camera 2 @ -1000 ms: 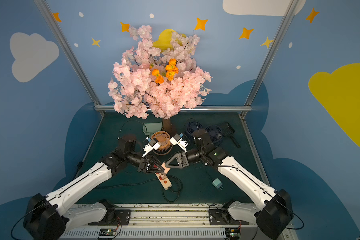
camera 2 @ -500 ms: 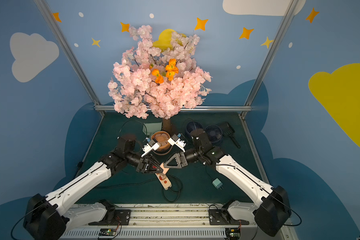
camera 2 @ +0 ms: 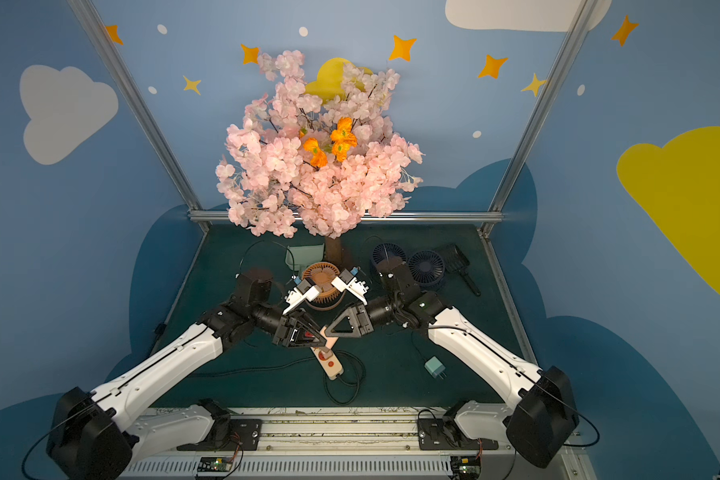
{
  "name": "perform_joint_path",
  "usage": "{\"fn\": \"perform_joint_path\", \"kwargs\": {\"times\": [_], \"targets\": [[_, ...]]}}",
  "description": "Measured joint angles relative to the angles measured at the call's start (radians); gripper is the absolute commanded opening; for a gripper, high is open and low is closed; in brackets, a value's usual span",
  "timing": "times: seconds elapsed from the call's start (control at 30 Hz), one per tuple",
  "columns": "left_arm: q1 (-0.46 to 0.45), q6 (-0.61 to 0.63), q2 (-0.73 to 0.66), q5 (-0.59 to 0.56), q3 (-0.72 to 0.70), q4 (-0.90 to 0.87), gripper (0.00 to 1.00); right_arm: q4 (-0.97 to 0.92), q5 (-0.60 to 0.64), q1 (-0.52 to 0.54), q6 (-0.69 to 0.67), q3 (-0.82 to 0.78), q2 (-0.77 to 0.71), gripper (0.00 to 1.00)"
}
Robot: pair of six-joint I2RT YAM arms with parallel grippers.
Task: Plug the desk fan into the power strip
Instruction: Pick up the plug from the center of the board, then insert the plug into the socket.
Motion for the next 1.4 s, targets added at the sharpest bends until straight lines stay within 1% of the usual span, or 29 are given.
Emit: {"fn": "perform_joint_path", "kwargs": {"times": [0.03, 0.1, 0.2, 0.27, 0.37, 0.43, 0.53, 0.63, 0.7, 0.87, 1.0, 1.17, 1.4], "targets": [[0.002, 0.005, -0.005, -0.021, -0.004, 0.008, 0.73, -0.005, 0.002, 0.000, 0.000, 0.000, 0.000, 0.16], [0.017, 0.000, -0.032, -0.073, -0.031, 0.025, 0.79, -0.010, 0.019, -0.008, 0.000, 0.000, 0.000, 0.15], [0.075, -0.029, -0.098, -0.173, -0.106, 0.052, 0.81, -0.015, 0.085, -0.031, 0.000, -0.001, -0.005, 0.12], [0.123, -0.063, -0.143, -0.253, -0.169, 0.069, 0.81, -0.025, 0.168, -0.038, -0.005, -0.004, -0.012, 0.11], [0.188, -0.126, -0.175, -0.374, -0.263, 0.091, 0.80, -0.038, 0.351, -0.015, -0.023, -0.004, -0.011, 0.08], [0.217, -0.172, -0.171, -0.446, -0.325, 0.106, 0.79, -0.056, 0.483, 0.026, -0.037, 0.006, 0.004, 0.07], [0.235, -0.240, -0.150, -0.538, -0.408, 0.126, 0.77, -0.111, 0.697, 0.111, -0.068, 0.079, 0.078, 0.06], [0.238, -0.282, -0.135, -0.592, -0.459, 0.149, 0.74, -0.158, 0.882, 0.201, -0.100, 0.179, 0.166, 0.04], [0.238, -0.303, -0.124, -0.617, -0.486, 0.172, 0.71, -0.188, 0.987, 0.257, -0.121, 0.245, 0.229, 0.03], [0.238, -0.338, -0.064, -0.649, -0.510, 0.219, 0.58, -0.301, 1.197, 0.354, -0.159, 0.399, 0.392, 0.00], [0.238, -0.371, 0.017, -0.649, -0.523, 0.306, 0.50, -0.382, 1.286, 0.392, -0.165, 0.486, 0.506, 0.00], [0.238, -0.410, 0.115, -0.640, -0.557, 0.416, 0.43, -0.457, 1.331, 0.412, -0.159, 0.507, 0.564, 0.00], [0.238, -0.430, 0.198, -0.617, -0.560, 0.514, 0.39, -0.484, 1.361, 0.417, -0.139, 0.507, 0.587, 0.00]]}}
